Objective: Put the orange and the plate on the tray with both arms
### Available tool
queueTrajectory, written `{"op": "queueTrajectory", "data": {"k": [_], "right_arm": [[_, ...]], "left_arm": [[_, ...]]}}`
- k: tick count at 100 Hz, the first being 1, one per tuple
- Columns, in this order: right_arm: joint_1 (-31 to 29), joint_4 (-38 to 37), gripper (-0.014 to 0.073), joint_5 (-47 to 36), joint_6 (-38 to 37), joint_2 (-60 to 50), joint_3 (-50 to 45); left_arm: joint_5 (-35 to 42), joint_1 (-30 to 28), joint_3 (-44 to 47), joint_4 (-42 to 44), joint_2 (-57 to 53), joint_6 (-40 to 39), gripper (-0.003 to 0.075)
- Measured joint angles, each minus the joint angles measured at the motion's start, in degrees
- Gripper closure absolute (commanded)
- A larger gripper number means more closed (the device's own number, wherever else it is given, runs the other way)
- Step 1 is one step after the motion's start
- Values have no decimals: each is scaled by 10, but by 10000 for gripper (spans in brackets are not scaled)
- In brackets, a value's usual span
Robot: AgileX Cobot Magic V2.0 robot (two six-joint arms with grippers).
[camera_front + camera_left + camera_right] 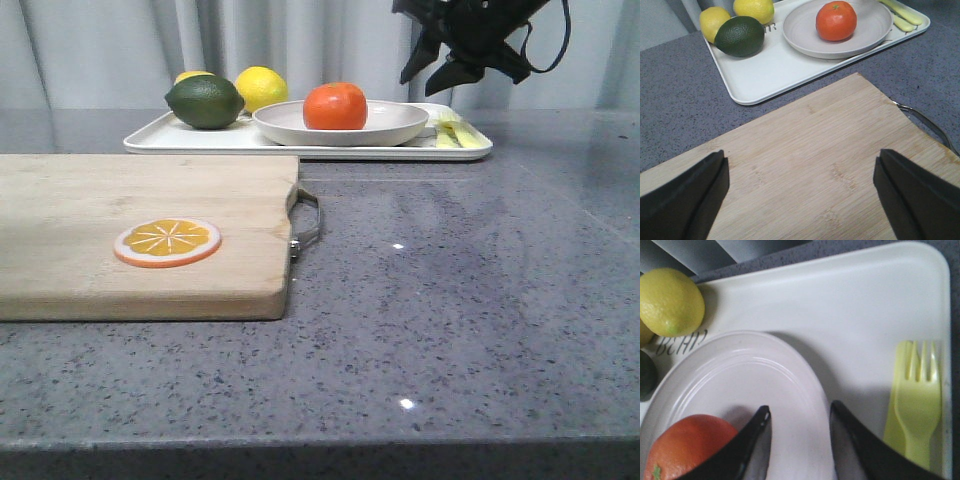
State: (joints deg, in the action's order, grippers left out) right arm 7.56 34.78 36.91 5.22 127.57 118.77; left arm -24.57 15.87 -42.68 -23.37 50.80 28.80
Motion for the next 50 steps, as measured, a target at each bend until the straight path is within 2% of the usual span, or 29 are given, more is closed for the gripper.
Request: {"op": "queueTrajectory", "data": {"k": [25,50], "right_arm": [[-51,0,258,50,2,-21,13],[-93,-4,260,134,91,-94,13]], "left_arm": [[0,0,0,0,0,0,155],[0,0,0,0,0,0,155]]}}
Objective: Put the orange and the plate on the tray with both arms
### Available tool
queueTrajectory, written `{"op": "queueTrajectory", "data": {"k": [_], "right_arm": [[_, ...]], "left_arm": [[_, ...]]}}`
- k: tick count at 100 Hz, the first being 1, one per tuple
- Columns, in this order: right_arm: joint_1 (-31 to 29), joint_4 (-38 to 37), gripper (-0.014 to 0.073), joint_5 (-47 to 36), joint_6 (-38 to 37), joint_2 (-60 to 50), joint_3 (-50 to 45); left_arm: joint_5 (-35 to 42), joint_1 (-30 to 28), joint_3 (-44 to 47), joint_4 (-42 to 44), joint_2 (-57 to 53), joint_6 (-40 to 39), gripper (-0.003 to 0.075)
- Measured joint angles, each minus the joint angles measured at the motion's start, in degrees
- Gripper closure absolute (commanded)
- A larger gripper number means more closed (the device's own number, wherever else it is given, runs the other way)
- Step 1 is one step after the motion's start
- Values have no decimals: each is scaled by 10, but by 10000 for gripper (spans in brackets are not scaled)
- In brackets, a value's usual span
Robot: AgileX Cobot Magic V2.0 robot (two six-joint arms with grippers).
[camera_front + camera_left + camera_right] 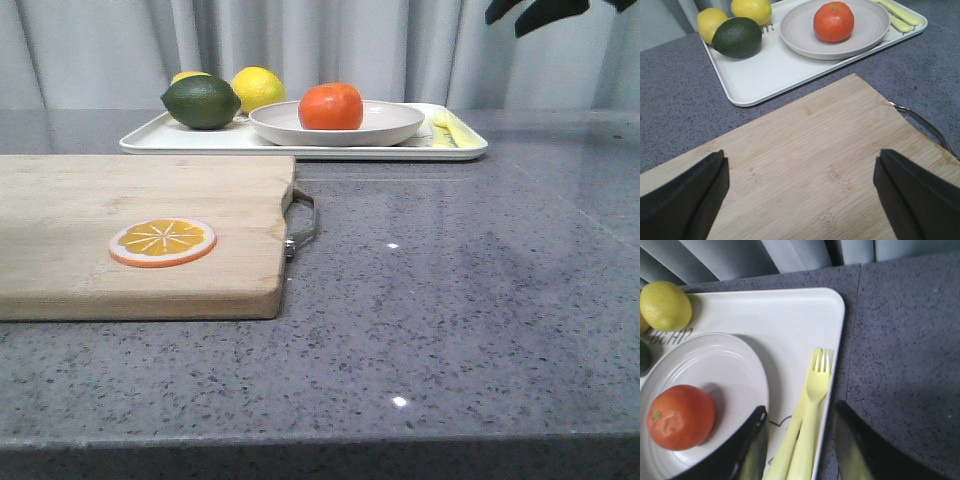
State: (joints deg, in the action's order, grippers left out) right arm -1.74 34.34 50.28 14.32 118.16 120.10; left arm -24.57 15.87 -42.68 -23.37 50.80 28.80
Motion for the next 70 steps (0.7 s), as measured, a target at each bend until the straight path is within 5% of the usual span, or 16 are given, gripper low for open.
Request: {"op": "queueTrajectory", "data": {"k": [34,70], "right_arm": [[1,3,260,19,118,-179,-94],[1,4,260,-156,233,-504,-510]], "left_arm": [[8,0,0,-9,-2,0,155],[42,0,17,-13,-55,0,156]]}}
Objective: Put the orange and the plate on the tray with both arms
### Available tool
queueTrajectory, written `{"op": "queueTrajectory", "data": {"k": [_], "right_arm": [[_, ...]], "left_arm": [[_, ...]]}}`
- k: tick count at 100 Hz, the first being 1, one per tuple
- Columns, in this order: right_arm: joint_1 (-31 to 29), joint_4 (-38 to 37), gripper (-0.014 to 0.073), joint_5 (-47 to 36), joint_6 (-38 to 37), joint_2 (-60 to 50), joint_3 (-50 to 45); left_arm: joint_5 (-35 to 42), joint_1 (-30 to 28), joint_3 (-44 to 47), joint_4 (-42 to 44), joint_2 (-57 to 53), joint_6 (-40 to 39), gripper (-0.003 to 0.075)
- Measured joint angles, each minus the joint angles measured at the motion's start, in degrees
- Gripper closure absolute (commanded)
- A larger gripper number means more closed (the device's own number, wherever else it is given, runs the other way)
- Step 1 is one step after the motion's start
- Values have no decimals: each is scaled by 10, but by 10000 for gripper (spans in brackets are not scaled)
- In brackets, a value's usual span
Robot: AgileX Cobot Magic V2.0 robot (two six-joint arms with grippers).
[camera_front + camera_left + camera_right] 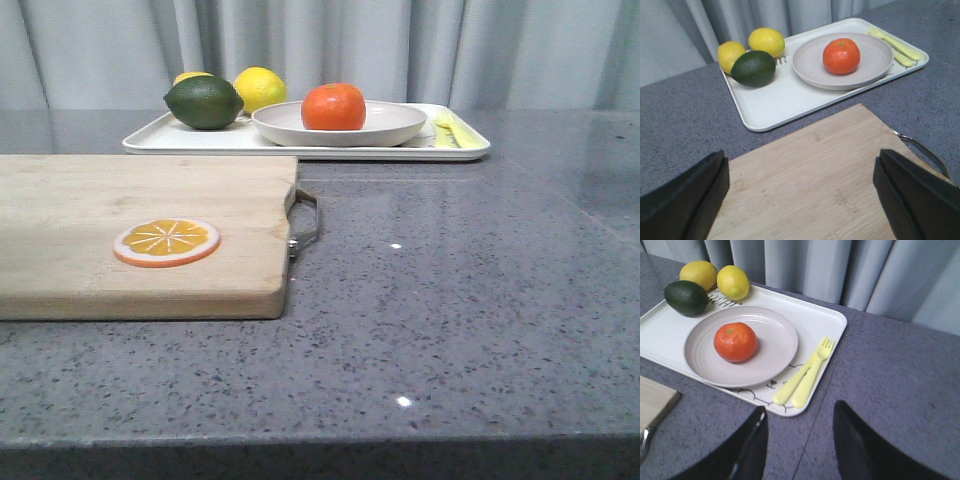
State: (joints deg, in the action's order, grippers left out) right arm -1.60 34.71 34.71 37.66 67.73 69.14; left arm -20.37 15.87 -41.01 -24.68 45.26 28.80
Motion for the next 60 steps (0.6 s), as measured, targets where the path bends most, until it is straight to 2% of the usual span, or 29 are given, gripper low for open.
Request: {"op": "queueTrajectory", "data": {"k": [16,30,46,60], "right_arm": [[0,1,260,-92,10,-170,-196],[0,1,260,-136,13,-319,-324],[0,3,260,-166,36,-486,-415],[0,4,260,-176,47,-581,-470]], "left_arm": [[8,0,27,0,-47,0,156],[21,0,59,0,-85,0,156],[34,0,99,-1,-129,0,156],[38,0,124,-1,-164,0,156]]}}
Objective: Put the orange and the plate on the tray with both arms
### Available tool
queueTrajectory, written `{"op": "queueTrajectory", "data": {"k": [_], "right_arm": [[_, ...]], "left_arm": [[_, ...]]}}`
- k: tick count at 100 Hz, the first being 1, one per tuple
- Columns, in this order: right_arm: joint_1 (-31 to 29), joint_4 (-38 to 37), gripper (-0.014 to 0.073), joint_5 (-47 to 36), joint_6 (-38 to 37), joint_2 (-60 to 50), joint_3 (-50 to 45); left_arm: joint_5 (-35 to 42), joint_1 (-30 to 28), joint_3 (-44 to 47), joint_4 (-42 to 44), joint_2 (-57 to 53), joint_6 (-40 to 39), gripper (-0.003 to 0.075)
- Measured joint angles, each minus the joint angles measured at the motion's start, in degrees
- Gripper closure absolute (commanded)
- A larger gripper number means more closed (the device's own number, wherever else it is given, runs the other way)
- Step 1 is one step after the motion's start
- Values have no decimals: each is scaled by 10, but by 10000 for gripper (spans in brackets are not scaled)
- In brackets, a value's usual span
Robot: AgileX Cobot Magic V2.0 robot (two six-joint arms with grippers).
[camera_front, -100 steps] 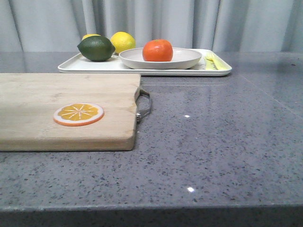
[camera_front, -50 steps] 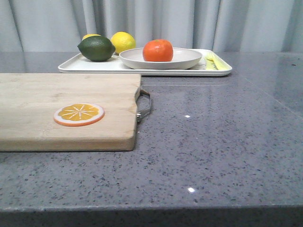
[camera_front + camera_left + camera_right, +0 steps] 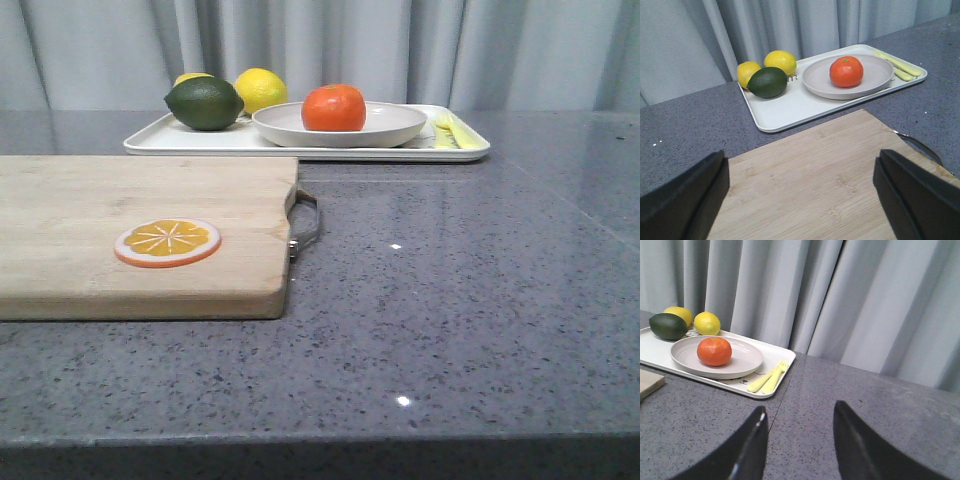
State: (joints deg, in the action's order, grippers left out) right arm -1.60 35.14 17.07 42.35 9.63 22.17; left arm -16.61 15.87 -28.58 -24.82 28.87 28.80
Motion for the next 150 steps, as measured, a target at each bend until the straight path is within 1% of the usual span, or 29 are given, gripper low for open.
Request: {"op": "queueTrajectory", "data": {"k": [7,25,32,38,43,50,54,55,57,58,62,64,65,69,150], "right_arm": [[0,0,260,0,1,-17,-18],[0,0,265,1,6,-19,-39],[0,0,265,1,7,-19,-39],[0,0,278,0,8,-19,-39],[0,0,321,-2,8,-19,-39],[0,0,424,-4,8,-19,-39],[0,0,514,-5,8,-19,-39],[0,0,527,-5,8,-19,-39],[0,0,553,-5,8,-19,-39],[0,0,580,-5,8,-19,-39],[0,0,655,-5,8,-19,-39],[0,0,679,-5,8,-19,-39],[0,0,702,-5,8,-19,-39],[0,0,690,-5,8,-19,-39],[0,1,695,-5,8,-19,-39]], "left_arm": [[1,0,5,0,-9,0,156],[4,0,7,0,-13,0,159],[5,0,7,0,-13,0,203],[8,0,7,0,-13,0,281],[10,0,7,0,-13,0,359],[11,0,7,0,-13,0,484],[11,0,7,0,-13,0,577],[11,0,7,0,-13,0,577],[11,0,7,0,-13,0,617],[11,0,7,0,-13,0,644],[11,0,7,0,-13,0,710],[11,0,7,0,-13,0,743],[11,0,7,0,-13,0,738],[11,0,7,0,-13,0,741],[13,0,7,0,-13,0,740]]}}
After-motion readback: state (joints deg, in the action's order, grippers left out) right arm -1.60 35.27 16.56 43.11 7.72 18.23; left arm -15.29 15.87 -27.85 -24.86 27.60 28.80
